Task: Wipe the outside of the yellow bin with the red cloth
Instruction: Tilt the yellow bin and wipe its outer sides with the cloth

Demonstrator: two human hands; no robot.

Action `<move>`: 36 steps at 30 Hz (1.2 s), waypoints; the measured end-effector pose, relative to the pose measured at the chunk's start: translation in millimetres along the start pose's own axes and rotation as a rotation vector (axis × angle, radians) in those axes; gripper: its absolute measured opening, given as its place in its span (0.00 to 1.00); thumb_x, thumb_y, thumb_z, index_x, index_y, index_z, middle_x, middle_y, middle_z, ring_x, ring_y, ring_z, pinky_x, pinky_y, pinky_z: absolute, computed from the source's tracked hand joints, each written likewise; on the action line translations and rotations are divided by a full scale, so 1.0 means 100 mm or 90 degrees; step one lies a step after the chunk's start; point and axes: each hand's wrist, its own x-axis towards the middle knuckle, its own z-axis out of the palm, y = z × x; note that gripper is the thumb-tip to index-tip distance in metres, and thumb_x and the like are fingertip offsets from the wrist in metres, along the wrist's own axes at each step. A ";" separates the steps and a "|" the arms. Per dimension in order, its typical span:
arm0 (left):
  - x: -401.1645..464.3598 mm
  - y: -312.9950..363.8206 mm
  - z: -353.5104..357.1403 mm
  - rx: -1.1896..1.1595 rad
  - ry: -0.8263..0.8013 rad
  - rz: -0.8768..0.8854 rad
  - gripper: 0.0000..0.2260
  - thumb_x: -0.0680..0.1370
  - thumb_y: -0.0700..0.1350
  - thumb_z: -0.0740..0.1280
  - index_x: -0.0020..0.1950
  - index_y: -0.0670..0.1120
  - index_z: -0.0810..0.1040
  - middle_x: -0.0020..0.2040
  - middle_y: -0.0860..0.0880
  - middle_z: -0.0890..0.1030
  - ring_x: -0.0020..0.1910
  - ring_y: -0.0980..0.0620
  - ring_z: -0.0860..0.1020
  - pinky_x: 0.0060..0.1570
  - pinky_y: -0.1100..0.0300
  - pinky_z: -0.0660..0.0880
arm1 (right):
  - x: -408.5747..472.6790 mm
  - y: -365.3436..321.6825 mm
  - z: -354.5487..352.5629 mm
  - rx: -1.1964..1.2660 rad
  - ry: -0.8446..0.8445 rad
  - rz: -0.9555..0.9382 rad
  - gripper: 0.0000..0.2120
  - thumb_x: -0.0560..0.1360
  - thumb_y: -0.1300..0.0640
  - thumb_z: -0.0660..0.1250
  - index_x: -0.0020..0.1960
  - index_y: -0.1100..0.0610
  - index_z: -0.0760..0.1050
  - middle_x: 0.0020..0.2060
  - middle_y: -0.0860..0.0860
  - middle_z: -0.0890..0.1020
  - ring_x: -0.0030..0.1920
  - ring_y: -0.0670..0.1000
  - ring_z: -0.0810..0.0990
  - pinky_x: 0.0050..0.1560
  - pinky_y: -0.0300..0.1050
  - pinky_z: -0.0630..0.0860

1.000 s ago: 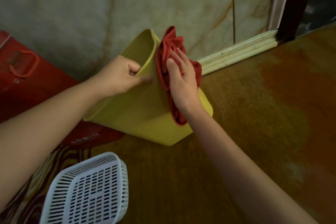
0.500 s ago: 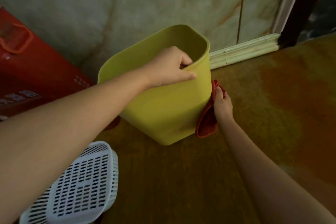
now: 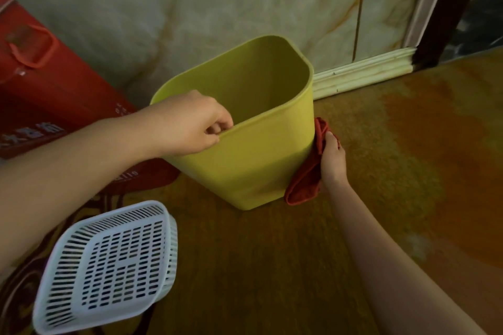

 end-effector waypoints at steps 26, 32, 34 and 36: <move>0.53 -0.30 -0.36 0.126 0.099 -0.002 0.11 0.71 0.33 0.62 0.52 0.35 0.77 0.50 0.34 0.82 0.51 0.38 0.79 0.50 0.47 0.75 | -0.36 0.24 0.14 -0.280 0.065 -0.236 0.25 0.74 0.56 0.67 0.69 0.57 0.67 0.67 0.55 0.70 0.67 0.54 0.68 0.63 0.39 0.62; 0.71 -0.30 -0.48 0.145 0.154 0.052 0.10 0.71 0.33 0.60 0.48 0.32 0.77 0.46 0.31 0.81 0.47 0.36 0.79 0.47 0.46 0.74 | -0.27 0.06 0.23 -0.216 0.093 -0.211 0.23 0.73 0.56 0.67 0.68 0.56 0.69 0.65 0.55 0.72 0.66 0.54 0.70 0.66 0.46 0.65; 0.68 -0.31 -0.46 0.133 0.186 0.065 0.10 0.71 0.34 0.61 0.49 0.33 0.78 0.46 0.32 0.82 0.46 0.36 0.80 0.47 0.47 0.75 | -0.26 0.06 0.25 -0.204 0.104 -0.222 0.23 0.73 0.56 0.67 0.68 0.56 0.69 0.66 0.54 0.72 0.67 0.53 0.69 0.65 0.43 0.64; 0.59 -0.36 -0.36 0.097 0.208 0.055 0.11 0.72 0.34 0.63 0.53 0.35 0.78 0.49 0.34 0.82 0.49 0.38 0.80 0.50 0.50 0.75 | -0.27 0.09 0.26 -0.197 0.110 -0.221 0.24 0.73 0.56 0.67 0.68 0.55 0.69 0.66 0.54 0.71 0.67 0.53 0.68 0.65 0.44 0.64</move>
